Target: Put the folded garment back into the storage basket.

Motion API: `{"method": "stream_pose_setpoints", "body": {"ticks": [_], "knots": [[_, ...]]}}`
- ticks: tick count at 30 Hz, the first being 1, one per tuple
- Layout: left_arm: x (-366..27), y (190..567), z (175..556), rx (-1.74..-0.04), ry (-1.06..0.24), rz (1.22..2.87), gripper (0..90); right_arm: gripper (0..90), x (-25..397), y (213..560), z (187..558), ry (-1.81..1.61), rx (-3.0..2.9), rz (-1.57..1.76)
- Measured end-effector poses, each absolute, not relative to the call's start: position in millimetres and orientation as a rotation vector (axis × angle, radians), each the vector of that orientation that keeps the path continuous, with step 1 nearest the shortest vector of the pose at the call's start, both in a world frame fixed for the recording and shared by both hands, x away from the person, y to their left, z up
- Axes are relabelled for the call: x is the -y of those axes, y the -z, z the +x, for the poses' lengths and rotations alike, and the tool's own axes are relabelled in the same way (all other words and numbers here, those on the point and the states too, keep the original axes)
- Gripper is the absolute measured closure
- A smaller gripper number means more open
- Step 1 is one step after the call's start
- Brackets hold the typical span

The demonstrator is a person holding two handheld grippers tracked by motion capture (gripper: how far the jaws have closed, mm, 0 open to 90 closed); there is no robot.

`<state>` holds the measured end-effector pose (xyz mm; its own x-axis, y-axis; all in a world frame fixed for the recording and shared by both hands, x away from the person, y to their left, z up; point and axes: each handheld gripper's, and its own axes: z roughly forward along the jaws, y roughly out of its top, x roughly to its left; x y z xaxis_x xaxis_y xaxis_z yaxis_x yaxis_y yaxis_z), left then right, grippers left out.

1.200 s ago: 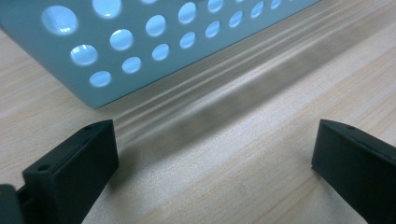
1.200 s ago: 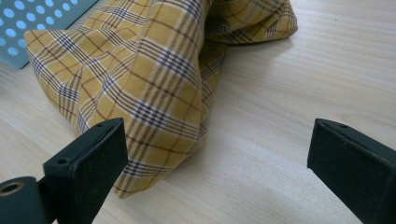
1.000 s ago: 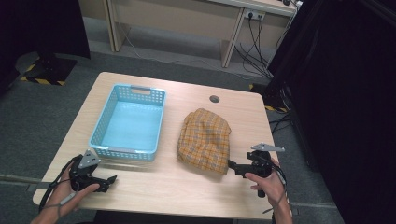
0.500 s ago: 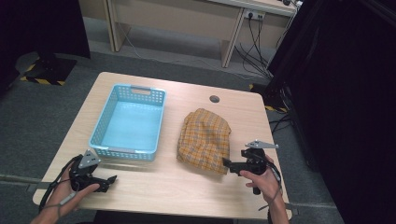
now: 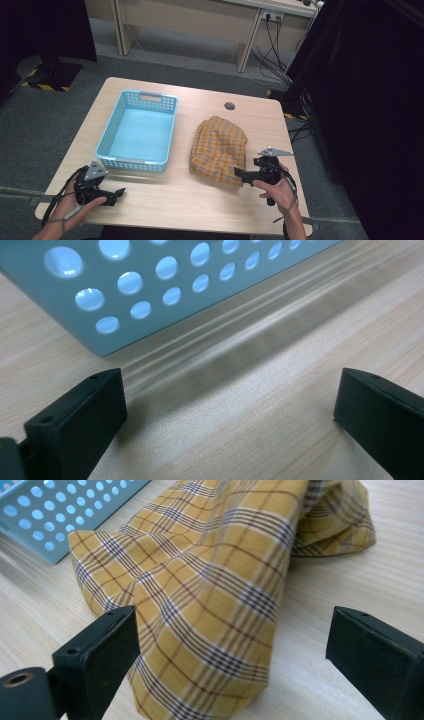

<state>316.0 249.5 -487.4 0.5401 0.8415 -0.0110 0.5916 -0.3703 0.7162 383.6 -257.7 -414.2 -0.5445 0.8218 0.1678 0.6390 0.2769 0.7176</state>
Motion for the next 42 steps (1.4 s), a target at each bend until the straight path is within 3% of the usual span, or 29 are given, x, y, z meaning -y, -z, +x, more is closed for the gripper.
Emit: {"method": "stream_pose_setpoints", "body": {"ticks": [42], "knots": [[-249.5, 487.4, 316.0, -1.152, -0.473, 2.098, 0.0, 13.6, 226.0, 424.3, 424.3, -1.155, -2.349, 1.372]]}}
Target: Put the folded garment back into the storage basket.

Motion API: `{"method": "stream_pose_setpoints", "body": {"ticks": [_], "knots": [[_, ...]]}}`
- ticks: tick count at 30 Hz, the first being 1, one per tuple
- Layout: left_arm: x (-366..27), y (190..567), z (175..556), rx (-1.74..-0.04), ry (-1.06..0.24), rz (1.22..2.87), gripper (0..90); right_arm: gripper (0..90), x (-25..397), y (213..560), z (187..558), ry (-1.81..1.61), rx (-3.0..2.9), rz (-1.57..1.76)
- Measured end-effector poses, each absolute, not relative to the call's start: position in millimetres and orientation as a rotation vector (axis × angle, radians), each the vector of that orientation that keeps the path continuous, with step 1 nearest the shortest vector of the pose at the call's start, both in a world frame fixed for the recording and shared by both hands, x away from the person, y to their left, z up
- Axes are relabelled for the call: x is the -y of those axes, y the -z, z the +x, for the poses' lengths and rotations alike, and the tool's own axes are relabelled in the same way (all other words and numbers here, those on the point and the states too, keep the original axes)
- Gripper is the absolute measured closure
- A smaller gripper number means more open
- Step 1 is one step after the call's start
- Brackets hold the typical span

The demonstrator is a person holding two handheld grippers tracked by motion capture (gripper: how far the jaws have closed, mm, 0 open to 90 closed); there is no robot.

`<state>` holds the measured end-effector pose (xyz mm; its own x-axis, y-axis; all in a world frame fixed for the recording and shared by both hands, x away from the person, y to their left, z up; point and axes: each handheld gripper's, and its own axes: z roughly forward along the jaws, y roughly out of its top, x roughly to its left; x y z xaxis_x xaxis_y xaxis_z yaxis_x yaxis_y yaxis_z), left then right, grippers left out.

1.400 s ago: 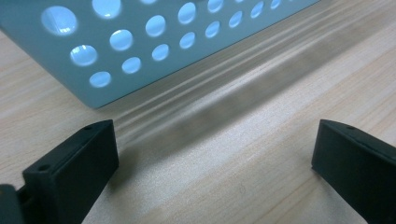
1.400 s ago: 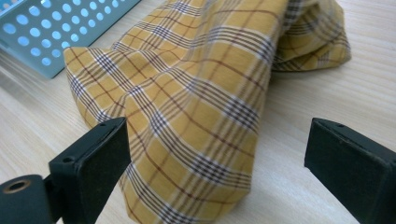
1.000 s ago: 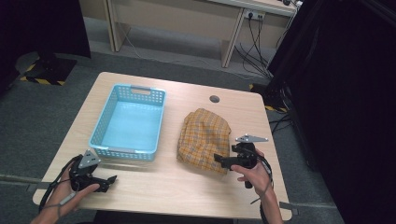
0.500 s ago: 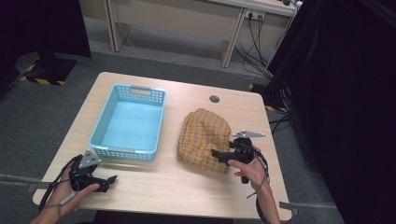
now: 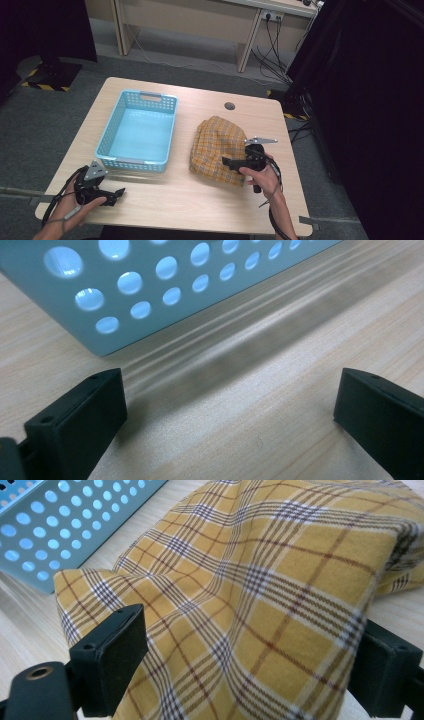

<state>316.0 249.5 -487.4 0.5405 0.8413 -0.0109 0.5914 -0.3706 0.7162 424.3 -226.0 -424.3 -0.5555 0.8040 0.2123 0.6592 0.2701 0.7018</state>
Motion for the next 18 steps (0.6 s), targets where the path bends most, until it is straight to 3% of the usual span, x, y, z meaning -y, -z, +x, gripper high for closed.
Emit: {"method": "stream_pose_setpoints", "body": {"ticks": [18], "knots": [[-249.5, 487.4, 316.1, -1.152, -0.472, 2.099, 0.0, 19.0, 217.3, 430.2, 440.0, -1.154, -2.337, 1.411]]}}
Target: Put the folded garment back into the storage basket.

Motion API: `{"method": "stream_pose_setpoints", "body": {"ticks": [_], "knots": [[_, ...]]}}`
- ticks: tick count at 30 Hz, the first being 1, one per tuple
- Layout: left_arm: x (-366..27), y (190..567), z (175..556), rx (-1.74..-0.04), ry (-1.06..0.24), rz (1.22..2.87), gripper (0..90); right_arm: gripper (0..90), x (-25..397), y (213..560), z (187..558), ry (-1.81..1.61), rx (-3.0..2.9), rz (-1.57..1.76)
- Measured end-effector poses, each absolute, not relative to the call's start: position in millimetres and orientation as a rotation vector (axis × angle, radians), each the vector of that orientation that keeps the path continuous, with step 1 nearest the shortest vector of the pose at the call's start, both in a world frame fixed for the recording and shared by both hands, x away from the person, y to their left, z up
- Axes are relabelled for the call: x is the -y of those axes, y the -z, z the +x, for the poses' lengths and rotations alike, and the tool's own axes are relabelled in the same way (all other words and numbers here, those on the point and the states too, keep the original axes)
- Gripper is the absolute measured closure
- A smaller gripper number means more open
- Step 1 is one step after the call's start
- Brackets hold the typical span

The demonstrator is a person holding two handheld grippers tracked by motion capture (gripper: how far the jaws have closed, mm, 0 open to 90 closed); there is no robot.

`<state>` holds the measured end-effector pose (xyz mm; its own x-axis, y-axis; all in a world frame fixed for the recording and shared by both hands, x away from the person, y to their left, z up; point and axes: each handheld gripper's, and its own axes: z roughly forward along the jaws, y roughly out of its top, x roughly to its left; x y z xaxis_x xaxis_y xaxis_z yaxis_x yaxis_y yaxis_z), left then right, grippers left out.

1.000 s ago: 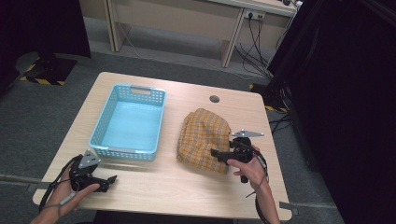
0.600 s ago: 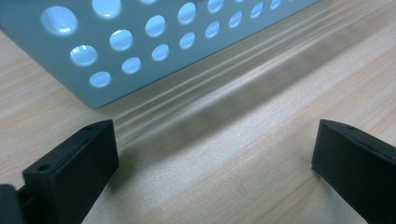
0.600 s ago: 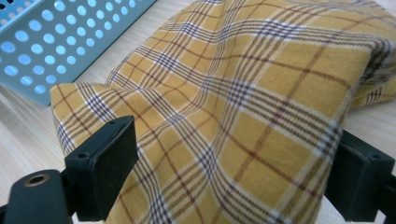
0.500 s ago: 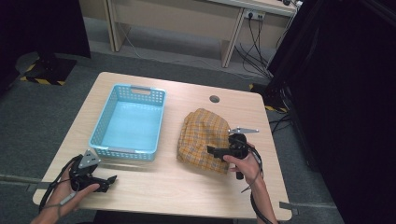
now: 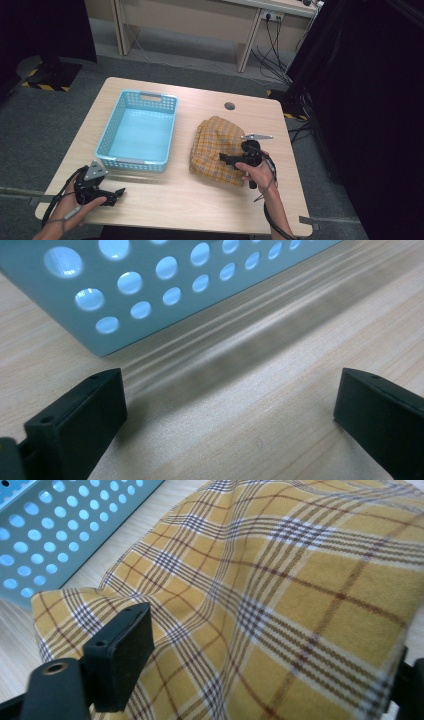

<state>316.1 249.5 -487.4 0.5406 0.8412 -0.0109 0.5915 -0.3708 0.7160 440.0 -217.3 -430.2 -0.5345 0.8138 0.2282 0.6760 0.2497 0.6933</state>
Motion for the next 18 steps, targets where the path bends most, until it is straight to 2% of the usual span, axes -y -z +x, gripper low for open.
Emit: {"method": "stream_pose_setpoints", "body": {"ticks": [18], "knots": [[-249.5, 487.4, 316.1, -1.152, -0.472, 2.098, 0.0, 23.7, 211.2, 438.8, 459.8, -1.136, -2.348, 1.497]]}}
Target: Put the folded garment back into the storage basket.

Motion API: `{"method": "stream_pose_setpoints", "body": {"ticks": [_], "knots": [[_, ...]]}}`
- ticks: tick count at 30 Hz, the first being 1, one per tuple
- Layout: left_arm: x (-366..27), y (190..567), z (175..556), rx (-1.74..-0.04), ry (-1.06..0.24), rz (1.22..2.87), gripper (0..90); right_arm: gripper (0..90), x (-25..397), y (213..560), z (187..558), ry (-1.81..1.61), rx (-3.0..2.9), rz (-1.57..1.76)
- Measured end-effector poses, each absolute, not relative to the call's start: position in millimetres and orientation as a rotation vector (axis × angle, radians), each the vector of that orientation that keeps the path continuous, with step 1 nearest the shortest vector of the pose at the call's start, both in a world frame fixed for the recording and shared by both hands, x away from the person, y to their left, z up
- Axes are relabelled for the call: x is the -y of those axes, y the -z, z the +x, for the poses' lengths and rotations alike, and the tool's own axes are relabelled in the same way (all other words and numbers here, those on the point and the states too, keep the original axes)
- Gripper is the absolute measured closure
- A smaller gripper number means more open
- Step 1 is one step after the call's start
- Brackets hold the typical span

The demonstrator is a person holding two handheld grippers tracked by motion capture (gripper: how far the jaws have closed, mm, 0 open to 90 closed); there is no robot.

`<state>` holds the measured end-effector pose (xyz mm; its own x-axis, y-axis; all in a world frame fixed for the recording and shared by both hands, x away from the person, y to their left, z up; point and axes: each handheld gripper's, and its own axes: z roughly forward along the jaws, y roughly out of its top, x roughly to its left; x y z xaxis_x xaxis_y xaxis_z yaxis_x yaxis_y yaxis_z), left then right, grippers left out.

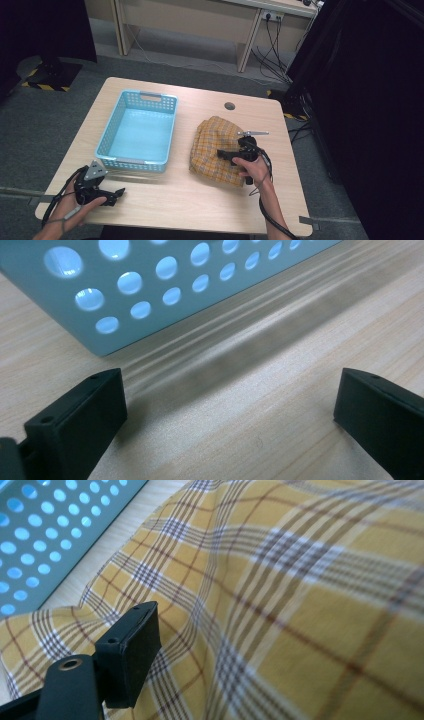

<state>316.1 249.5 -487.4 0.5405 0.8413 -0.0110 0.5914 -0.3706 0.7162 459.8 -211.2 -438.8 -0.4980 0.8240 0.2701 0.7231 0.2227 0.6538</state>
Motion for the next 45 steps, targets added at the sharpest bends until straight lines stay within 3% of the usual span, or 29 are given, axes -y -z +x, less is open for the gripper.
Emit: {"method": "stream_pose_setpoints", "body": {"ticks": [4, 12, 18, 45], "knots": [[-249.5, 487.4, 316.1, -1.152, -0.472, 2.099, 0.0, 27.2, 212.2, 440.0, 465.1, -1.139, -2.352, 1.518], [-249.5, 487.4, 316.1, -1.152, -0.473, 2.099, 0.0, 56.6, 208.9, 440.0, 459.4, -1.145, -2.388, 1.440], [-249.5, 487.4, 316.1, -1.152, -0.472, 2.099, 0.0, 66.5, 209.1, 437.4, 457.2, -1.188, -2.358, 1.417], [-249.5, 487.4, 316.1, -1.153, -0.472, 2.098, 0.0, 71.0, 212.3, 404.1, 448.0, -1.437, -2.258, 1.388]]}}
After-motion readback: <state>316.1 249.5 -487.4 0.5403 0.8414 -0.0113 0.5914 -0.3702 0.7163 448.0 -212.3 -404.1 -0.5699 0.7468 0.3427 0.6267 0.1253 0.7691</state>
